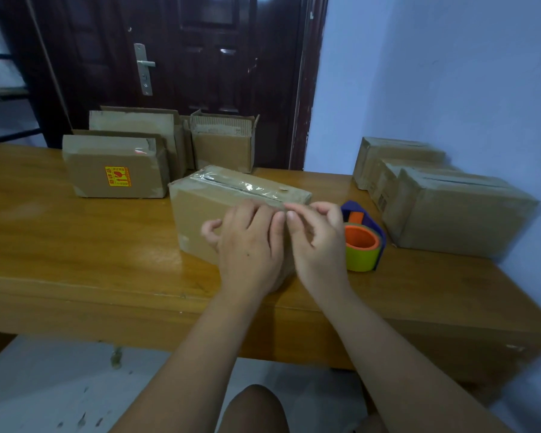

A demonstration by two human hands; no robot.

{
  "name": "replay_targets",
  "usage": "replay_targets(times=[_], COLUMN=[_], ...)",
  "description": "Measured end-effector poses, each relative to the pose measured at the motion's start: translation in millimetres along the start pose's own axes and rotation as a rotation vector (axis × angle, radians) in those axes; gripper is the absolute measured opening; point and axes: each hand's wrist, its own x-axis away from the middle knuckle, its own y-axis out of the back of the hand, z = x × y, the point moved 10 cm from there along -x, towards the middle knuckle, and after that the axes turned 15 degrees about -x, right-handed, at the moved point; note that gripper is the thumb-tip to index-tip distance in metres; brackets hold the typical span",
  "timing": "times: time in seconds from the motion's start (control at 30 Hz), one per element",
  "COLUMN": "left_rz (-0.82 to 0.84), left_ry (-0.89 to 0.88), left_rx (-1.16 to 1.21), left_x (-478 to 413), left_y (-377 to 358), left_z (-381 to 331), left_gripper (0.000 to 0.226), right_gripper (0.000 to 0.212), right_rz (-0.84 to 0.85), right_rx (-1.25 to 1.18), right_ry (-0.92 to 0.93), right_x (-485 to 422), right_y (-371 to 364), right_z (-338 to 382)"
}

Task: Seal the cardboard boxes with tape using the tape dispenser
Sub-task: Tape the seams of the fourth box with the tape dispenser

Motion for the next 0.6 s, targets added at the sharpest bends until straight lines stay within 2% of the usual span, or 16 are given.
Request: replay_targets(times=[0.07, 0.13, 0.23, 0.33, 0.4, 0.47, 0.53, 0.6], left_rz=[0.021, 0.058, 0.05, 0.13, 0.163, 0.19, 0.226, 0.246], left_ry=[-0.041, -0.028, 0.013, 0.204, 0.266, 0.226, 0.183, 0.106], left_rx=[0.124, 0.188, -0.011, -0.149, -0.116, 0.081, 0.222, 0.151], left_x=[-2, -8, -18, -27, -30, -30, -25, -23], left_y=[5, 8, 19, 21, 24, 26, 25, 25], left_z=[1, 13, 40, 85, 107, 109, 103, 94], left_gripper=[0.028, 0.04, 0.04, 0.034, 0.035, 0.045, 0.056, 0.059], right_gripper=[0.049, 0.052, 0.044, 0.037, 0.046, 0.054, 0.047, 0.038], right_rz=[0.04, 0.099, 0.199, 0.267, 0.22, 0.116, 0.06, 0.081], right_rx=[-0.047, -0.03, 0.035, 0.035, 0.138, 0.217, 0.264, 0.325], right_ry=[-0.034, -0.068, -0.122, -0.187, -0.194, -0.179, -0.106, -0.001], right_x=[0, -2, -10, -27, -38, -44, -41, -29], right_y=[-4, -7, -10, -14, -10, -4, -6, -20], right_z=[0, -2, -7, -15, -20, -17, -4, 13])
